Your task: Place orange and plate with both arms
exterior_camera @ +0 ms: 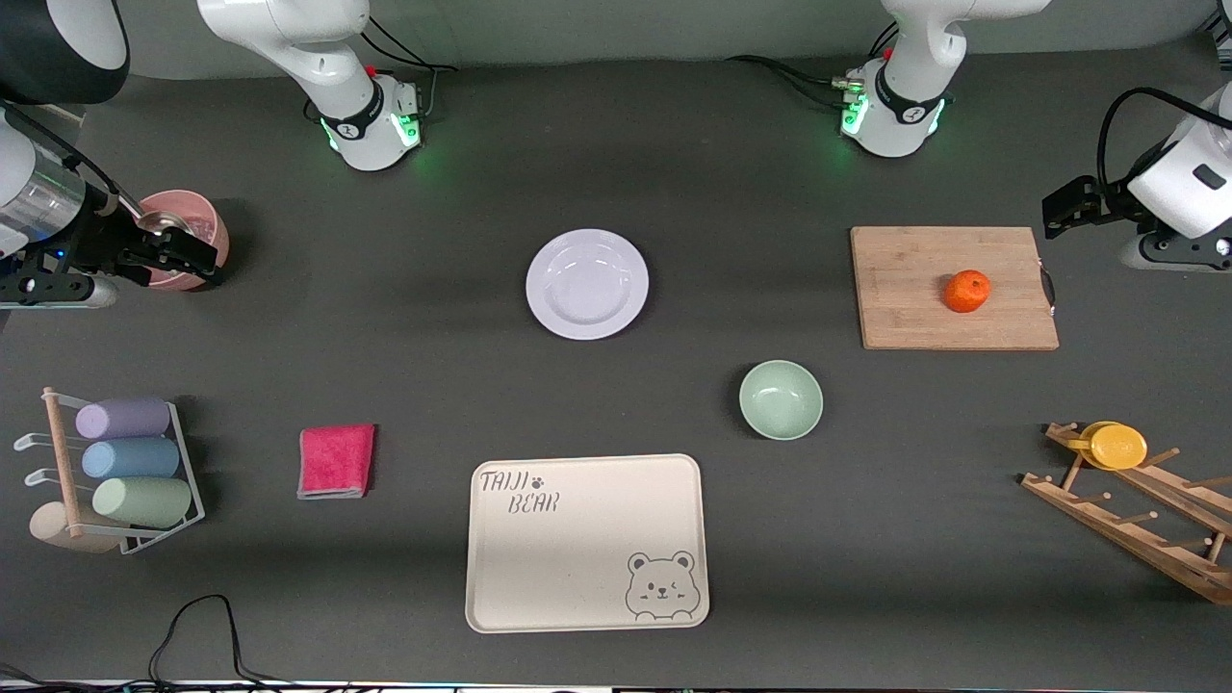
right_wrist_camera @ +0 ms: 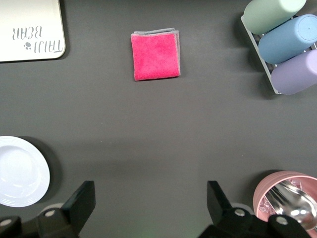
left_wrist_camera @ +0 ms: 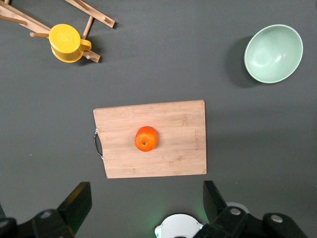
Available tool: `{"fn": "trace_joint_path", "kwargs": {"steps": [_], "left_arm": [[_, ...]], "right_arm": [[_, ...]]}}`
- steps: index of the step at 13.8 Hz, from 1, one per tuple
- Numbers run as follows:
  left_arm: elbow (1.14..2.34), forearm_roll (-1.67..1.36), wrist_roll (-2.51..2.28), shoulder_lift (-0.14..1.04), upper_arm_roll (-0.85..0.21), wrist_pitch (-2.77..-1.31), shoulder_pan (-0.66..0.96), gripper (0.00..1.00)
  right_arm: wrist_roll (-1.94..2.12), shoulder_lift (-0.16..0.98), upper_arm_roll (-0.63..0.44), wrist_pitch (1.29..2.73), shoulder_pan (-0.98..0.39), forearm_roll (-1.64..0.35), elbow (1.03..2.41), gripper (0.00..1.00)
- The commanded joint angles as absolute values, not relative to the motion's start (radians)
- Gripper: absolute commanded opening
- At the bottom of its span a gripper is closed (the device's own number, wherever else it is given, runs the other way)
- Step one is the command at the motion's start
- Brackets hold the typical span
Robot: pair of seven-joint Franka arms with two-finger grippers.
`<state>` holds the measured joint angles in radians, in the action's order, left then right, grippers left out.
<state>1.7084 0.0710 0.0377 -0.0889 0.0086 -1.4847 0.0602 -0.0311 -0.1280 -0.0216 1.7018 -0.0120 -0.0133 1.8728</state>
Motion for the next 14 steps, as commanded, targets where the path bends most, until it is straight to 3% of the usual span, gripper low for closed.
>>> {"fn": "trace_joint_path", "kwargs": {"steps": [1, 8, 10, 14], "left_arm": [[1.664, 0.06, 0.002, -0.069, 0.017, -1.438, 0.086, 1.0], [1.706, 0.052, -0.002, -0.078, 0.017, -1.422, 0.078, 1.0], [1.819, 0.054, 0.008, -0.167, 0.032, -1.437, 0.072, 1.0], [2.161, 0.086, 0.07, -0.388, 0.138, -1.596, 0.06, 1.0]], "right_arm": [[-0.012, -0.135, -0.025, 1.71, -0.015, -0.021, 1.881, 1.0], [-0.009, -0.144, -0.028, 1.704, -0.014, -0.026, 1.879, 1.0], [-0.008, -0.144, -0.028, 1.704, -0.014, -0.026, 1.879, 1.0], [-0.011, -0.146, -0.028, 1.71, -0.015, -0.032, 1.879, 1.0]]}}
